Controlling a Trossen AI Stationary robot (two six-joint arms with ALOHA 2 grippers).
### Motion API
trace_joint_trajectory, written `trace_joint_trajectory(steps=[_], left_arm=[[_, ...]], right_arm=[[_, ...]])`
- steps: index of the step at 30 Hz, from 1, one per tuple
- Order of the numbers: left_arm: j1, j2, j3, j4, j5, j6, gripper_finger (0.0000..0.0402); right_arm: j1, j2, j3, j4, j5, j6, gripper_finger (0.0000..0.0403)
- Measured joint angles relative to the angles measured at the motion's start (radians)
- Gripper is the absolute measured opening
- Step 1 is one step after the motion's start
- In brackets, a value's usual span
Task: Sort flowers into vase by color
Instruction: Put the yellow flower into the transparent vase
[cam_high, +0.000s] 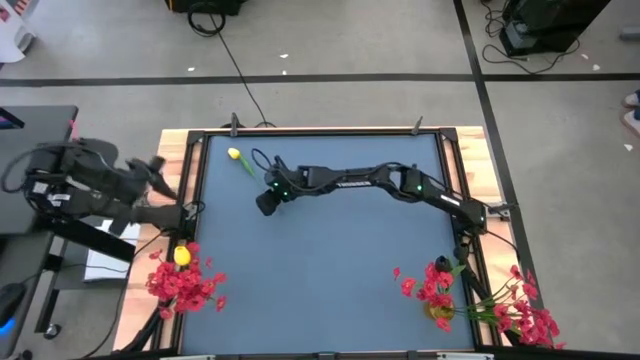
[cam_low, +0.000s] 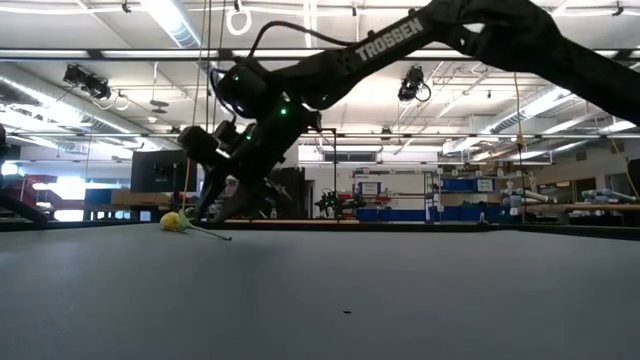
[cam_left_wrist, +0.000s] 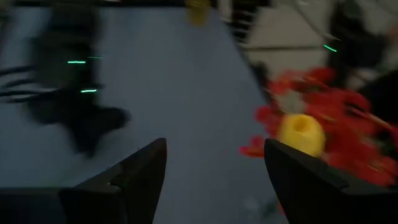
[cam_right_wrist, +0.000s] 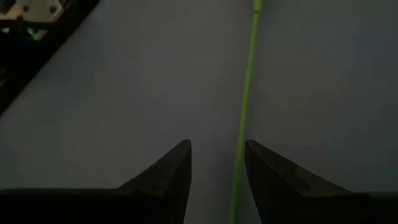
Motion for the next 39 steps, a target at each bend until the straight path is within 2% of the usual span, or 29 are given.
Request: trace_joint_trajectory(steps=[2, 8, 13, 15, 21, 24, 32, 35, 39], left_arm=[[0.0, 0.004, 0.034, -0.009, -0.079, -0.046, 0.0274], [0.0, 0.006, 0.05, -0.018, -0.201, -0.19, 0.0274], [0.0, 0.011, 0.049, 0.0, -0.427, -0.268, 0.0274], [0.0, 0.01, 0.049, 0.008, -0.477, -0.278, 0.0274], [0.0, 0.01, 0.049, 0.026, -0.517, -0.279, 0.0274], [0.0, 0.01, 0.049, 0.045, -0.542, -0.285, 0.0274], [0.0, 0.01, 0.049, 0.072, -0.572, -0.324, 0.0274], [0.0, 0.01, 0.049, 0.073, -0.58, -0.343, 0.0274], [0.0, 0.01, 0.049, 0.073, -0.597, -0.344, 0.0274]], right_arm=[[-0.006, 0.003, 0.012, -0.029, -0.001, 0.004, 0.0158], [-0.038, 0.0, 0.014, -0.051, -0.012, 0.002, 0.0157], [-0.047, 0.0, 0.014, -0.051, -0.023, -0.007, 0.0151], [-0.044, 0.0, 0.014, -0.052, -0.021, -0.02, 0.0151], [-0.038, 0.012, 0.014, -0.045, 0.015, -0.09, 0.0151], [-0.031, 0.022, 0.012, -0.041, 0.025, -0.179, 0.0151], [0.01, 0.064, 0.013, 0.085, 0.055, -0.24, 0.0151], [0.017, 0.065, 0.013, 0.042, 0.127, -0.257, 0.0151], [0.014, 0.059, -0.01, 0.013, 0.137, -0.33, 0.015]])
